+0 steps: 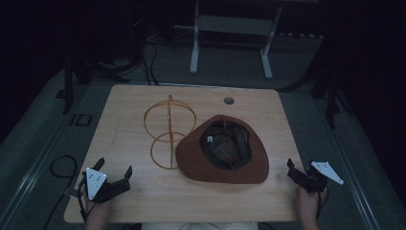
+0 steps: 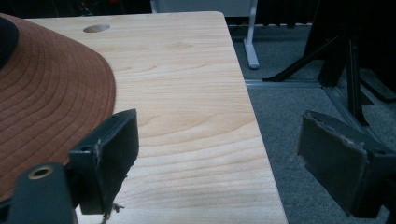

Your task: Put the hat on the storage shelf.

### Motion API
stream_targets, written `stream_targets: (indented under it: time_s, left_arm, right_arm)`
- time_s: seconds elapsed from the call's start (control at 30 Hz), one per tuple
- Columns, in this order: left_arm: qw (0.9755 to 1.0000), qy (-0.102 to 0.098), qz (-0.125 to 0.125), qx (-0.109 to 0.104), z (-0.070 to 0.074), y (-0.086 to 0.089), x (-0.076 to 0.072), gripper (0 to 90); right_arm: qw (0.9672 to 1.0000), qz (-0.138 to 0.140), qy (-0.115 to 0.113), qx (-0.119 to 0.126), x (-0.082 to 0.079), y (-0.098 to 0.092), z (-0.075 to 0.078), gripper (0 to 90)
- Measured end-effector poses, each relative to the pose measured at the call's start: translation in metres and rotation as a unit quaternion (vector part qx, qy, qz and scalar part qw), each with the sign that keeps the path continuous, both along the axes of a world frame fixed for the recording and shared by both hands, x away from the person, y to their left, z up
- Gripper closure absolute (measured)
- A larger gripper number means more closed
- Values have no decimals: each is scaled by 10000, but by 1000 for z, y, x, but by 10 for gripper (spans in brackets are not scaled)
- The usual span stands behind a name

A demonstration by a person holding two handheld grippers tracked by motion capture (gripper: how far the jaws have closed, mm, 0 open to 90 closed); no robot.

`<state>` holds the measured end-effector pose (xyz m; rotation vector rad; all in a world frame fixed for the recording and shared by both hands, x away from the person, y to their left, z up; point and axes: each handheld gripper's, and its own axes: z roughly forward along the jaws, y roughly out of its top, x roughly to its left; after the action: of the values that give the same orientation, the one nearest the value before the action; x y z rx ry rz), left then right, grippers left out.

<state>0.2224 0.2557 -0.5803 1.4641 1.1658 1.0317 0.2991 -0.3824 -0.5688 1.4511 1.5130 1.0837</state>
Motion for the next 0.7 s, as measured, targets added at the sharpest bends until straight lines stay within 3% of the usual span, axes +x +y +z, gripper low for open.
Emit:
stream_targets:
  time_s: [0.23,0.47,0.6,0.7]
  left_arm:
    - [9999,-14,73,-132,1,2,-2,21]
    - [9998,117,116,-81,1,-1,-2,21]
    - [9998,139,93,-89,2,-4,-2,21]
    - [9998,160,-6,-120,3,-7,-2,21]
  right_arm:
    - [9998,162,132,26,0,2,0,133]
    - [9991,323,288,13,-1,7,9,135]
    - [9971,603,452,-97,1,16,18,142]
    - [9944,805,690,18,6,22,26,141]
